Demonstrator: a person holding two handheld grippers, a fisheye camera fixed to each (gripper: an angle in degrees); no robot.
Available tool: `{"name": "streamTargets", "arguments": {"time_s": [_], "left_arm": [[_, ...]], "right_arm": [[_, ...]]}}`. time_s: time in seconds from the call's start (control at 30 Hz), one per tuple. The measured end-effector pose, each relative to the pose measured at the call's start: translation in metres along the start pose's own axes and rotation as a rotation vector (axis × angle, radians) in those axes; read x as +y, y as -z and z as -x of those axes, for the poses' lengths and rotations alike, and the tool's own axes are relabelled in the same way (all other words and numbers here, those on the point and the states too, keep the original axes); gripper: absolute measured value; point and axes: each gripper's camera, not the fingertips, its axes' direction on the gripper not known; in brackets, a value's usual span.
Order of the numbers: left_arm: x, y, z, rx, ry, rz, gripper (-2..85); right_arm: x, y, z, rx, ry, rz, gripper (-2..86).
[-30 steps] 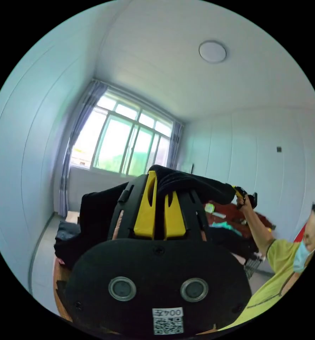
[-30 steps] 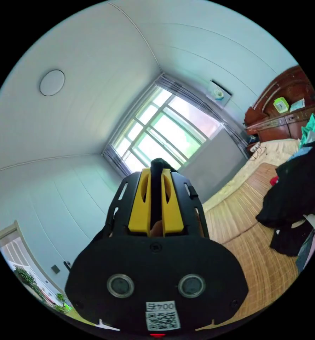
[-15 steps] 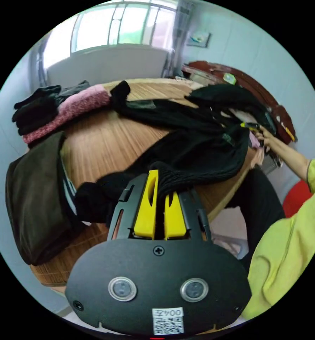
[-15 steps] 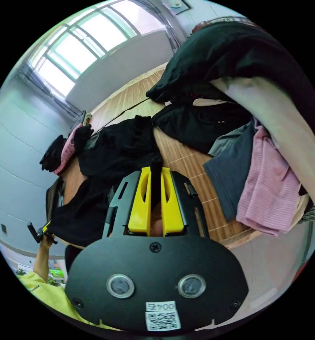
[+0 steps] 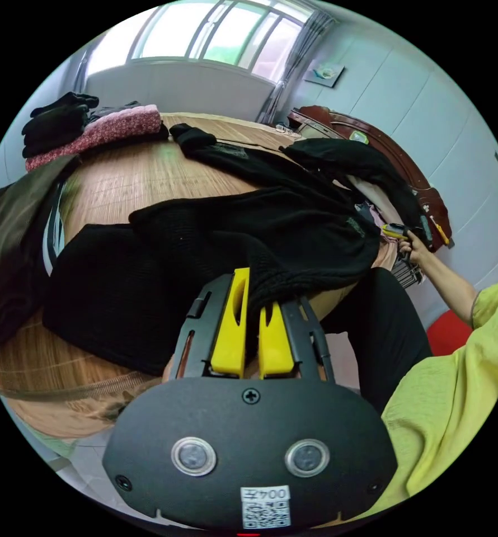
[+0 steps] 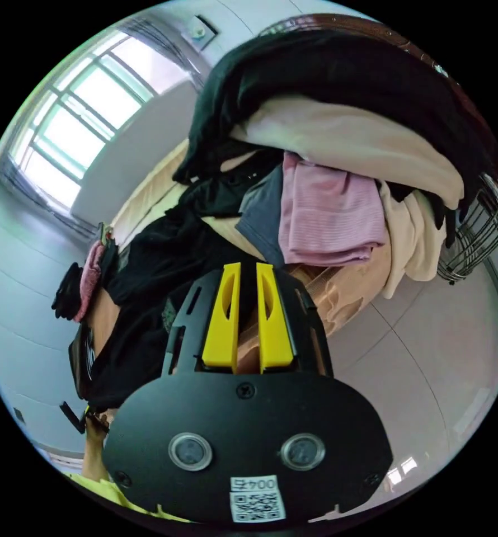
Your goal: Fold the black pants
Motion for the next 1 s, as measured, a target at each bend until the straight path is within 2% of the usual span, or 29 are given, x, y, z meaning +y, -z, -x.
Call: {"name": "streamTargets", "arguments": {"time_s": [0.07, 0.13, 0.2, 0.27, 0.37, 0.4, 0.47, 0.57, 0.7, 0.8, 0.87, 0.9, 0.93, 1.0], "left_arm": [[0.004, 0.015, -0.007, -0.005, 0.007, -0.032, -0.6], [0.012, 0.037, -0.024, -0.120, -0.012, -0.081, -0.5], [0.019, 0.049, -0.037, -0.226, -0.051, -0.114, -0.5], [0.026, 0.054, -0.049, -0.282, -0.104, -0.115, -0.5], [0.034, 0.044, -0.057, -0.270, -0.146, -0.075, -0.4], [0.039, 0.038, -0.056, -0.256, -0.135, -0.050, -0.4], [0.047, 0.029, -0.049, -0.243, -0.088, -0.023, -0.4], [0.059, 0.027, -0.038, -0.191, -0.015, -0.017, -0.3], [0.072, 0.045, -0.026, -0.102, 0.060, -0.106, 0.1], [0.082, 0.055, -0.020, -0.110, 0.093, -0.142, 0.4], [0.087, 0.059, -0.019, -0.139, 0.092, -0.148, 0.5], [0.089, 0.062, -0.018, -0.176, 0.091, -0.145, 0.6], [0.092, 0.067, -0.018, -0.208, 0.092, -0.154, 0.6], [0.096, 0.078, -0.014, -0.240, 0.122, -0.198, 0.6]], "right_arm": [[0.047, 0.033, 0.031, -0.056, 0.053, -0.082, 6.4], [0.081, 0.045, 0.064, -0.078, 0.120, -0.092, 5.4], [0.111, 0.042, 0.104, -0.008, 0.203, -0.062, 4.3], [0.144, 0.019, 0.154, 0.151, 0.292, -0.015, 2.2], [0.174, -0.018, 0.192, 0.239, 0.333, 0.013, 0.3], [0.179, -0.027, 0.195, 0.249, 0.333, 0.033, 0.0], [0.186, -0.069, 0.208, 0.341, 0.341, 0.197, -0.3], [0.195, -0.069, 0.223, 0.394, 0.399, 0.215, -0.6], [0.202, -0.057, 0.208, 0.304, 0.386, 0.206, -0.7], [0.198, -0.039, 0.172, 0.095, 0.283, 0.227, -0.5], [0.203, -0.003, 0.156, -0.019, 0.318, 0.133, 0.0], [0.206, 0.012, 0.154, 0.000, 0.351, 0.056, 0.3], [0.211, 0.040, 0.150, 0.071, 0.401, -0.100, 0.8], [0.200, 0.063, 0.133, 0.105, 0.388, -0.160, 4.7]]}}
